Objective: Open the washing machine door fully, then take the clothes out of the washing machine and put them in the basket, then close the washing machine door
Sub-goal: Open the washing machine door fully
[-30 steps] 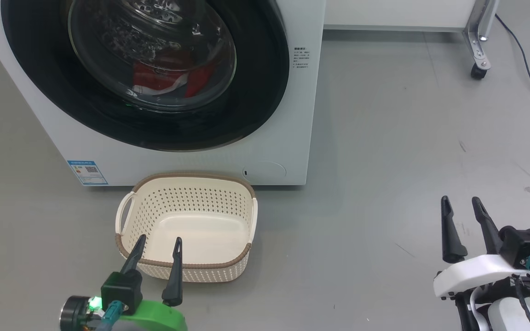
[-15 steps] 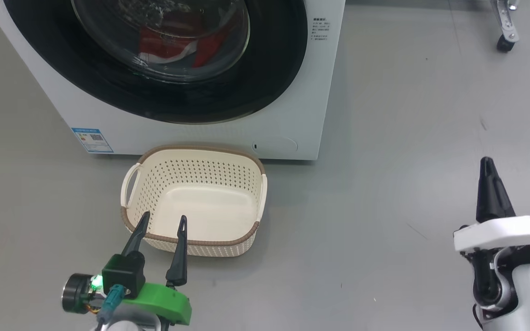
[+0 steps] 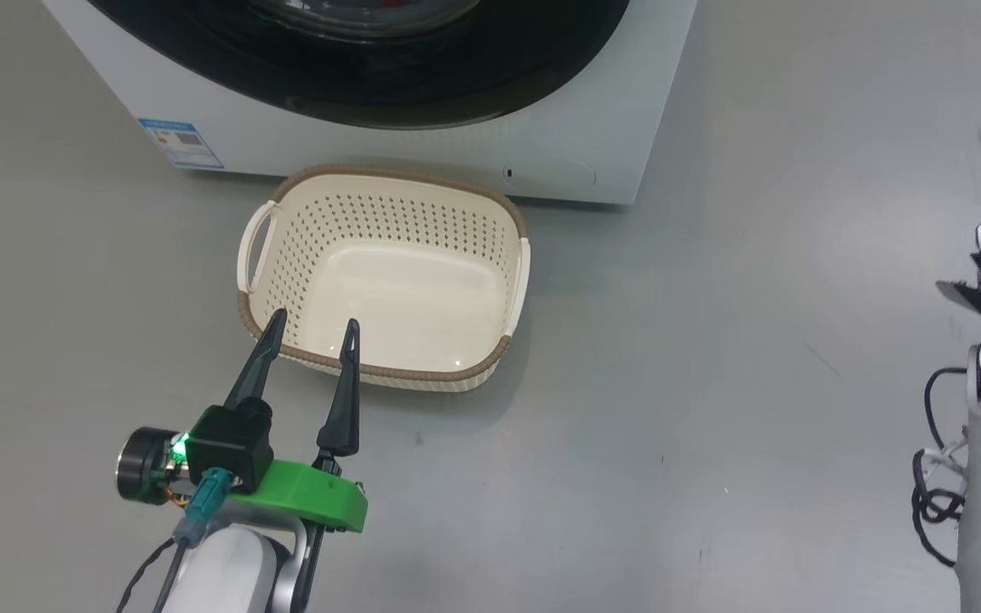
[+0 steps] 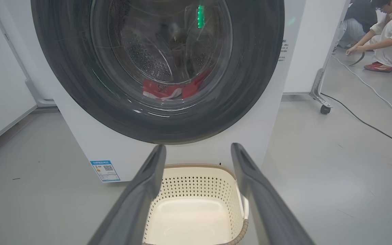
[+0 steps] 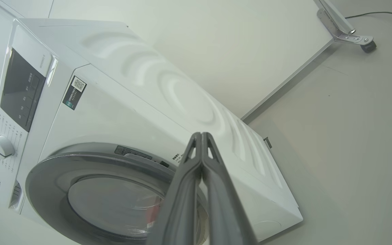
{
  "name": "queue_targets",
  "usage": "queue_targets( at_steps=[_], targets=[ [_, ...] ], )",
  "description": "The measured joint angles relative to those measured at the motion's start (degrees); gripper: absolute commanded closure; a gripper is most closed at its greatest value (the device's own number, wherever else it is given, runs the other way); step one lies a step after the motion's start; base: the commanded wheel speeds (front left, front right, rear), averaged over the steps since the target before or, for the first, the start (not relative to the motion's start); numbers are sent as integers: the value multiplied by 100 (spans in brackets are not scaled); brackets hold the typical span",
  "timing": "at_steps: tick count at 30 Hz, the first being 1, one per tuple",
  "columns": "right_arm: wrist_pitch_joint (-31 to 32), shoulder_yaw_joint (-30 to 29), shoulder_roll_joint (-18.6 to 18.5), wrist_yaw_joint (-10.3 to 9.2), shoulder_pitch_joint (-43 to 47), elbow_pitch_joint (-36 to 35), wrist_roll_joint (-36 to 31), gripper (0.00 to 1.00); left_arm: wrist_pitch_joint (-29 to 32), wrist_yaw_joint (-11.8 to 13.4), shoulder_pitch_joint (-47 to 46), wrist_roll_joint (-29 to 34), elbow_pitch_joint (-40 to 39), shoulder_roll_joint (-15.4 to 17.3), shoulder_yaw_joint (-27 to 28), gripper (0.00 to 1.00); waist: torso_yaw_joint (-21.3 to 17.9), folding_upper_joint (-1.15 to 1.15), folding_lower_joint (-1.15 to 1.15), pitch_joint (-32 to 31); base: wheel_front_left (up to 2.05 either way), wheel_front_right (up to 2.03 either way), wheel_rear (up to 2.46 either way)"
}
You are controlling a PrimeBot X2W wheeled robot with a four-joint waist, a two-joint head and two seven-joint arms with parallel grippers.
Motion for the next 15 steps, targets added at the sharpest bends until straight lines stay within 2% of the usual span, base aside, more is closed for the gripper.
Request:
queue_targets(
  at_steps=[7,15],
  targets=[
    [738,25,-226,-236,-1045,9,415,100,-1,0,-306,-55,-107,-12,-53,0,246,0,0,496,0,0,0],
    [1437,79,-415,-690,-2246,185,761,100,-18,1,-615,-252,-227,-26,-147,0,498,0,0,1038,0,0,0]
  ],
)
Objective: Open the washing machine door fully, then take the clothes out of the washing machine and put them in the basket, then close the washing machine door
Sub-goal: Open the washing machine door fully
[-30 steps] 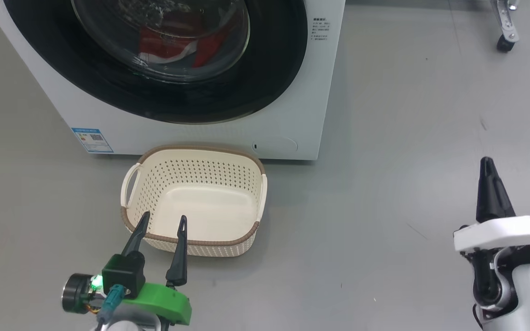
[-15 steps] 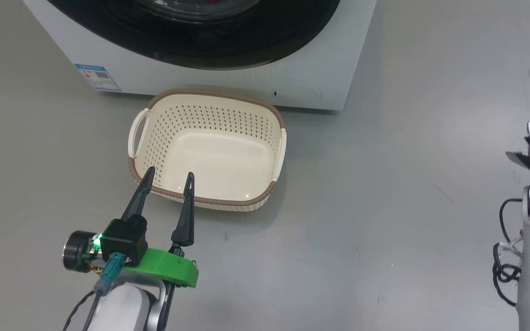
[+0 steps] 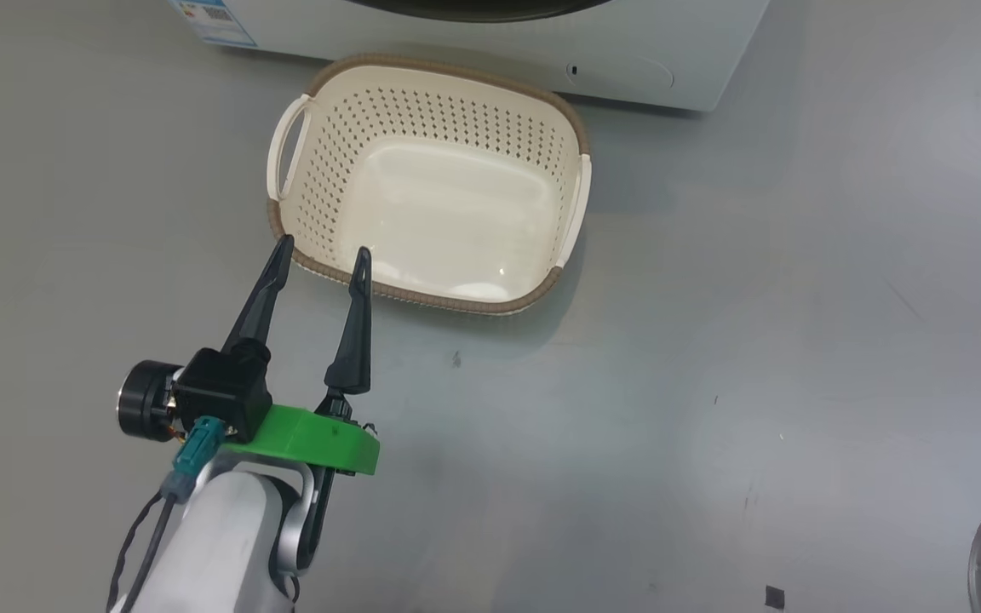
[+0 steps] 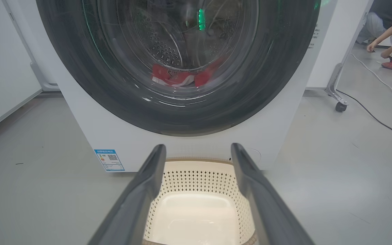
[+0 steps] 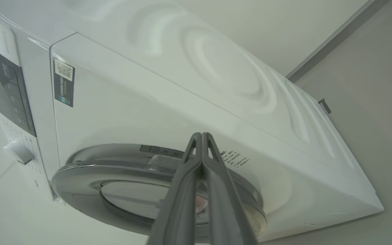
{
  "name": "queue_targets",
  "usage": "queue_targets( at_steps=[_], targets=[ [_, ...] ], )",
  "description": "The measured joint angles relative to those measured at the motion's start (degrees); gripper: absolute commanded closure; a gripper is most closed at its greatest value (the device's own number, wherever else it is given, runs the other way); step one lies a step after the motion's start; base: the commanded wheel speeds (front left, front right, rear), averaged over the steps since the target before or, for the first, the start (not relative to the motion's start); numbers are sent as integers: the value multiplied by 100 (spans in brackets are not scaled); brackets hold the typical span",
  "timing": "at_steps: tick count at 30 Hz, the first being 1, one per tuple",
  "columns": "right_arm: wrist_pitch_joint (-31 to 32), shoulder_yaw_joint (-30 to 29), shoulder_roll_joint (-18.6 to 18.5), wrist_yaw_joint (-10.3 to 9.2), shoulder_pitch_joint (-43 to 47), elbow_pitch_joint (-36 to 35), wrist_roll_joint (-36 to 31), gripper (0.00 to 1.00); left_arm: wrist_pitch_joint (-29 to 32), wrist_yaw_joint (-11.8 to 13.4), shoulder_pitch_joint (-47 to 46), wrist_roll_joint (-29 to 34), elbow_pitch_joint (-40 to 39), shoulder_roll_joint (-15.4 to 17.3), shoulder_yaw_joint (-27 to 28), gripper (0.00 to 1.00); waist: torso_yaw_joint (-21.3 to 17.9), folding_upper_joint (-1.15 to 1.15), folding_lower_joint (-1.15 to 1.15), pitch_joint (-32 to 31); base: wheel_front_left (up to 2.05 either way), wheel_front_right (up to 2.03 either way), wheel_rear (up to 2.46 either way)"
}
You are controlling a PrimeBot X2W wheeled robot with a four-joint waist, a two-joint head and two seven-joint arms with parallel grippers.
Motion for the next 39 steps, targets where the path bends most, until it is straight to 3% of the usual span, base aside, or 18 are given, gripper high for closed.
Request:
queue_targets(
  at_steps=[14,26,39],
  targets=[
    [676,40,-226,-288,-1427,613,268,100,0,2,-436,-185,-41,-34,-202,0,407,0,0,730,0,0,0],
    [1178,154,37,-357,-2091,1249,686,100,0,53,-537,-314,45,-51,-336,0,699,0,1,962,0,0,0],
    [1256,-18,174,-407,-2552,1764,1036,100,0,70,-545,-344,170,-65,-497,0,818,0,0,1015,0,0,0]
  ],
)
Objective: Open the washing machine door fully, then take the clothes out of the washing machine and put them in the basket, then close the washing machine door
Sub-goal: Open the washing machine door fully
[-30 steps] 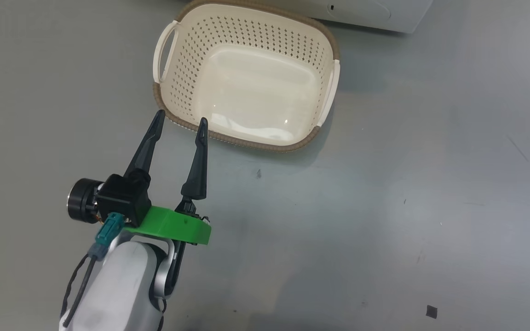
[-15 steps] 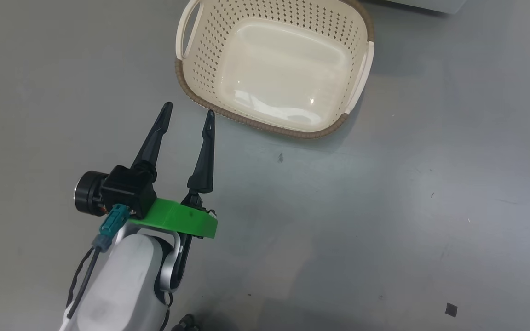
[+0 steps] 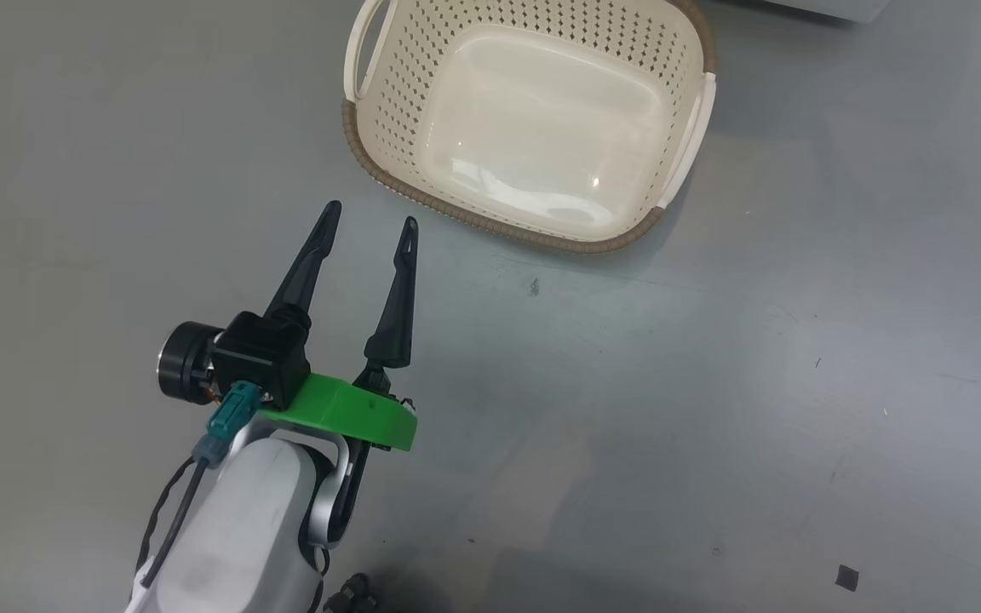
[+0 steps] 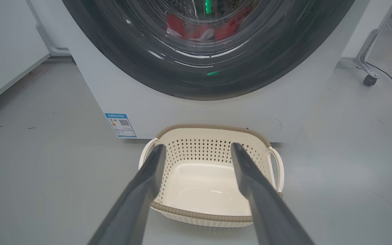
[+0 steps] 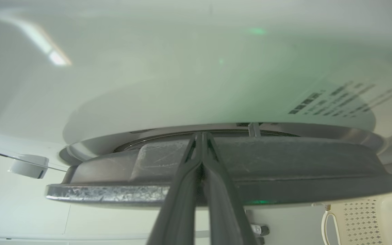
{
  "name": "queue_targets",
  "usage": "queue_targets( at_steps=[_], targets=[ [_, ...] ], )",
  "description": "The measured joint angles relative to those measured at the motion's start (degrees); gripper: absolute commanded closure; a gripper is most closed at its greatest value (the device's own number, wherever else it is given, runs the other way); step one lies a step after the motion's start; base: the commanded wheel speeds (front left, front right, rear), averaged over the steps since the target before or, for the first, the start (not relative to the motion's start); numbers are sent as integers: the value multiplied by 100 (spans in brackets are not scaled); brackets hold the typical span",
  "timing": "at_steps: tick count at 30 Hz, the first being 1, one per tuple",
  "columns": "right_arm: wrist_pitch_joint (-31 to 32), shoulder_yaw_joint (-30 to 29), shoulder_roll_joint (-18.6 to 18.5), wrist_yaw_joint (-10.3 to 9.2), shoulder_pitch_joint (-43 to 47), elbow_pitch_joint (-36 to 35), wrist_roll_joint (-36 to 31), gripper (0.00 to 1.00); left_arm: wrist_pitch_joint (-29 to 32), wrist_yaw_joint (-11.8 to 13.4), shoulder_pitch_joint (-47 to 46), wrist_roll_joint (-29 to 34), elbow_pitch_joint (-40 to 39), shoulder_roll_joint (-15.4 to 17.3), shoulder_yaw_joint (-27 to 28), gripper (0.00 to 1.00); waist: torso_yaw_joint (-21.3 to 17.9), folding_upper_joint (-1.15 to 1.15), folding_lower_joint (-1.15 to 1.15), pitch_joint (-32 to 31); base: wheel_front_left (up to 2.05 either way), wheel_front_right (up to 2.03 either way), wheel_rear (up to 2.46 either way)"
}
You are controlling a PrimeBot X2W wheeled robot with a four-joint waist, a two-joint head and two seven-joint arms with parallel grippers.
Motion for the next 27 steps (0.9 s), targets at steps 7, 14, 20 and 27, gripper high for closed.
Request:
queue_targets(
  at_steps=[7,14,20,27],
  targets=[
    [105,-182,11,-1,-187,315,235,100,0,26,-47,-1,0,-2,2,0,50,0,0,15,0,0,0],
    [271,-463,25,-1,-434,755,655,100,0,54,-105,-7,-1,-5,9,0,106,0,0,33,0,0,0],
    [344,-544,8,-1,-520,1076,698,100,0,58,-105,-32,2,-7,-42,0,123,0,-1,21,0,0,0],
    [538,-558,-43,-1,-605,1329,790,100,0,73,-105,-31,13,-7,-42,0,114,0,-1,-12,0,0,0]
  ],
)
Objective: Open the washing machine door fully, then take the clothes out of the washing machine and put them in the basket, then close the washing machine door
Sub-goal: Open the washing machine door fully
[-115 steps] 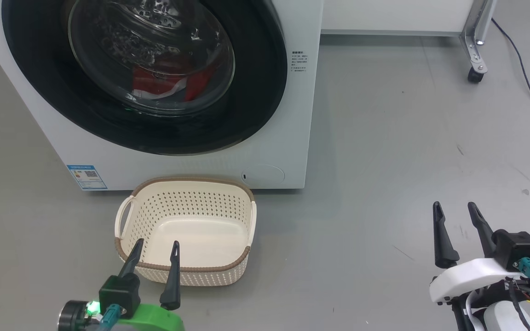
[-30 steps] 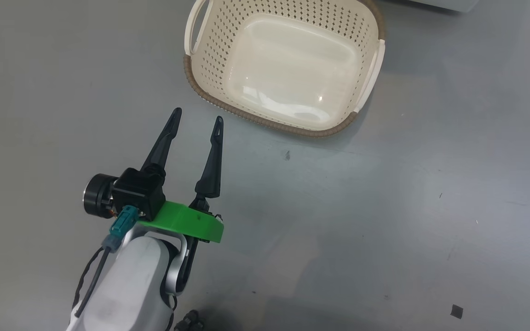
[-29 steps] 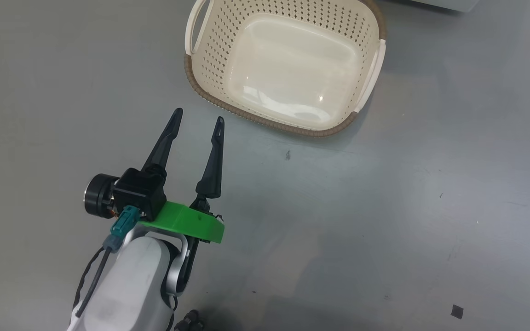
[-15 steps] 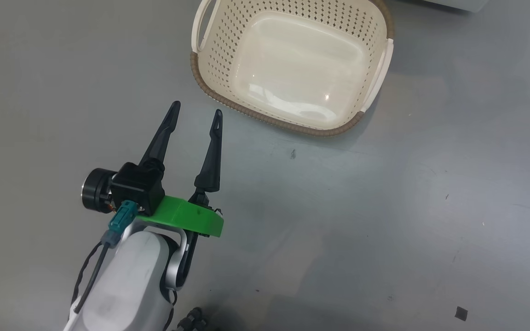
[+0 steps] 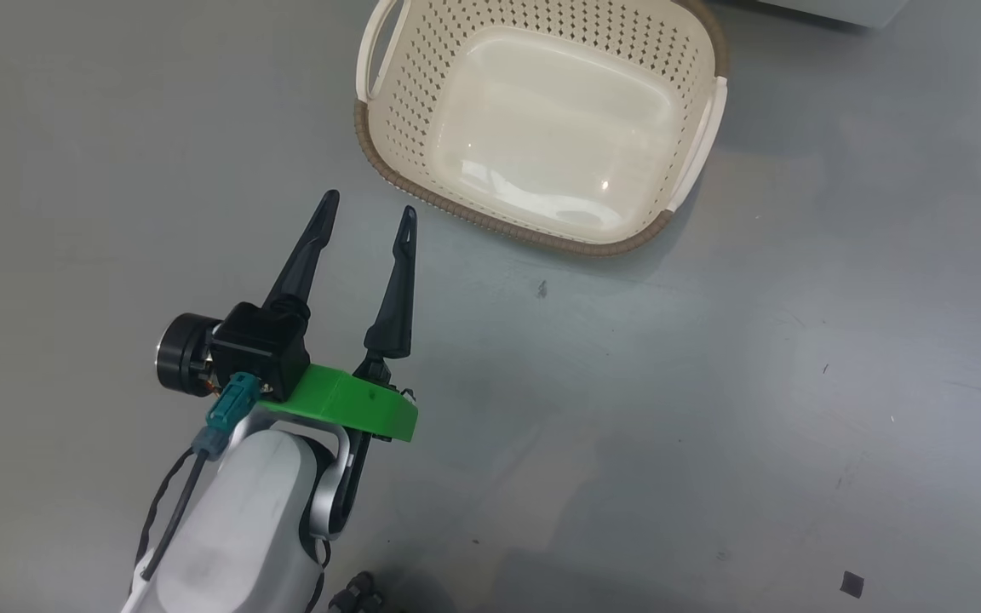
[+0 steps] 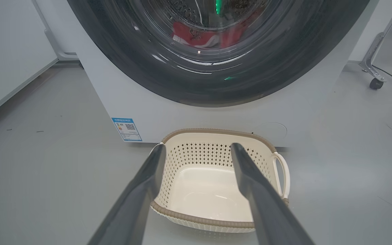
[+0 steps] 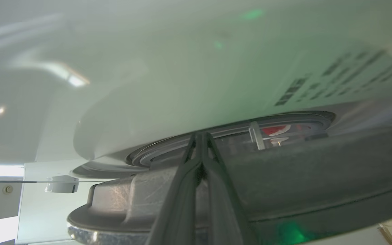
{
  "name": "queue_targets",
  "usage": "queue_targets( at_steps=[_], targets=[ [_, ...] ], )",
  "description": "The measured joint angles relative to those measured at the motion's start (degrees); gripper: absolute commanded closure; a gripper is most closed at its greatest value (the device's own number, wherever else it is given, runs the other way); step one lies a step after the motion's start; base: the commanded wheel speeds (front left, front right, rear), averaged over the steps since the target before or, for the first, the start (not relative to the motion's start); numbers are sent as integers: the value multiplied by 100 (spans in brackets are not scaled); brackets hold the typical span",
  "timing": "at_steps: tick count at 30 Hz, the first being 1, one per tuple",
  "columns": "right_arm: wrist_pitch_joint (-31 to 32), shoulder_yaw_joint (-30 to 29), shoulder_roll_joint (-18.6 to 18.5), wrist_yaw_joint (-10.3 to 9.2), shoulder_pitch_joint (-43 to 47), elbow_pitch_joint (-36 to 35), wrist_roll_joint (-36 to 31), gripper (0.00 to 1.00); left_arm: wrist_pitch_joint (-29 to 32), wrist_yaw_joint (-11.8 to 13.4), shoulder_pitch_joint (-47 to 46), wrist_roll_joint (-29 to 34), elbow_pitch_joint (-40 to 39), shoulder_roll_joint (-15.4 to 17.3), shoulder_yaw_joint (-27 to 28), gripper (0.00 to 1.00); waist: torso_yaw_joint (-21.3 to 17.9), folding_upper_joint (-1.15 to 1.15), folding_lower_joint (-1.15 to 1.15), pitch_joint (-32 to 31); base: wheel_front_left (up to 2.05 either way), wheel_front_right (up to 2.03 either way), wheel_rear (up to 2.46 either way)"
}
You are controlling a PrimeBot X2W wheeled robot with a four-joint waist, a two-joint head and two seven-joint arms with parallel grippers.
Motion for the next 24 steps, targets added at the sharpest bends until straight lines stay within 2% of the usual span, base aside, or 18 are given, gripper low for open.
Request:
queue_targets(
  at_steps=[12,24],
  targets=[
    [218,27,-1,0,51,318,8,100,0,1,0,13,100,-1,3,0,-76,0,0,-171,0,0,0],
    [448,97,64,56,625,615,16,100,0,2,15,102,298,0,91,0,-184,0,0,-605,0,0,0]
  ],
)
